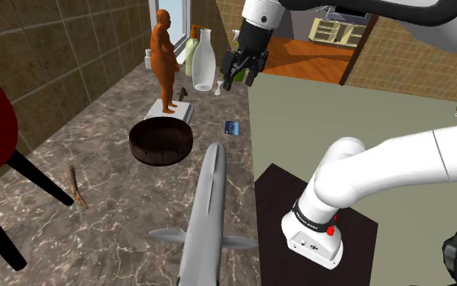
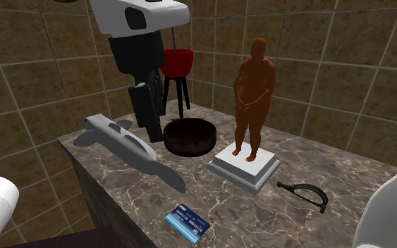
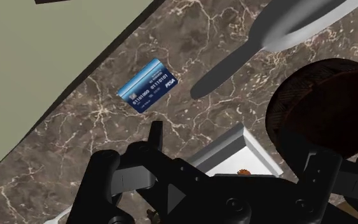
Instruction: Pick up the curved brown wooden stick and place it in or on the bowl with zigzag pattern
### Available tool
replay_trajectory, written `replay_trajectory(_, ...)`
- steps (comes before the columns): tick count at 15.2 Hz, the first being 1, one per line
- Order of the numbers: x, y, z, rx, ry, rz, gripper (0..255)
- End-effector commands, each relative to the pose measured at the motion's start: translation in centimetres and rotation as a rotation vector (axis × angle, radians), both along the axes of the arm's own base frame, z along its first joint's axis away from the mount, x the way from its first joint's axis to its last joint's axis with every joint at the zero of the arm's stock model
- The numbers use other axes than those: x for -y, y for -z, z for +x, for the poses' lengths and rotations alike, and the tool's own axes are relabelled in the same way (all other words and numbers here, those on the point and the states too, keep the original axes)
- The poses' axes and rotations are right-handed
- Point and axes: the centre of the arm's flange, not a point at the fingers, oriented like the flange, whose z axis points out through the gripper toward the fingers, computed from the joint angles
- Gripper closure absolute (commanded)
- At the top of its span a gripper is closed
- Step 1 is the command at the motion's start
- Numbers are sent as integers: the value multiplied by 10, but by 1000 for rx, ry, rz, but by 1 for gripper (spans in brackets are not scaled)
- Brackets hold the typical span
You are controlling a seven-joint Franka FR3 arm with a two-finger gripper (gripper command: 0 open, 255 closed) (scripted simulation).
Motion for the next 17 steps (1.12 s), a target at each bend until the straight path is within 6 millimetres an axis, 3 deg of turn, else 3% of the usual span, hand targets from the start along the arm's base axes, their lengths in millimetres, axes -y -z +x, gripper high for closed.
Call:
replay_trajectory(1,-28,7,5,4,10,-3,0)
replay_trajectory(17,-229,66,56,31,77,-30,0)
